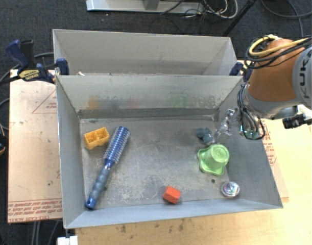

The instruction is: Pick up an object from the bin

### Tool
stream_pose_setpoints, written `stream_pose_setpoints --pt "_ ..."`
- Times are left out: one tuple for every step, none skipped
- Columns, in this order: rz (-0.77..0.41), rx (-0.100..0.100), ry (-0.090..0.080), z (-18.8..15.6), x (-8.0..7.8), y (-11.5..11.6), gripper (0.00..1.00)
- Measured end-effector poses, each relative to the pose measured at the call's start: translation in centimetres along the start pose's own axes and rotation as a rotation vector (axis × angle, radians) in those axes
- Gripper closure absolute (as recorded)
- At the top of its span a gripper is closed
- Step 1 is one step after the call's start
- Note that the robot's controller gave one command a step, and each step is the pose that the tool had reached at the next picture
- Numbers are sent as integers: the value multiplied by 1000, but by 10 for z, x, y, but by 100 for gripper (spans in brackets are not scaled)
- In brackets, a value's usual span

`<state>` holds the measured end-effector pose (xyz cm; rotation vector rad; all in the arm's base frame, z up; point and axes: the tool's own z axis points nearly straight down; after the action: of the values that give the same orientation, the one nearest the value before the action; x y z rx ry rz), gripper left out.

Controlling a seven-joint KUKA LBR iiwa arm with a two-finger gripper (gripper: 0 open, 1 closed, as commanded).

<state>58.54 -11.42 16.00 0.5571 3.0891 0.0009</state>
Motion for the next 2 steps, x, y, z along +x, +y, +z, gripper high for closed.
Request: stream_pose_setpoints --pt "-338 -1 3 81 24 4 0" --pt "-338 -4 -1 79 23 5 100"
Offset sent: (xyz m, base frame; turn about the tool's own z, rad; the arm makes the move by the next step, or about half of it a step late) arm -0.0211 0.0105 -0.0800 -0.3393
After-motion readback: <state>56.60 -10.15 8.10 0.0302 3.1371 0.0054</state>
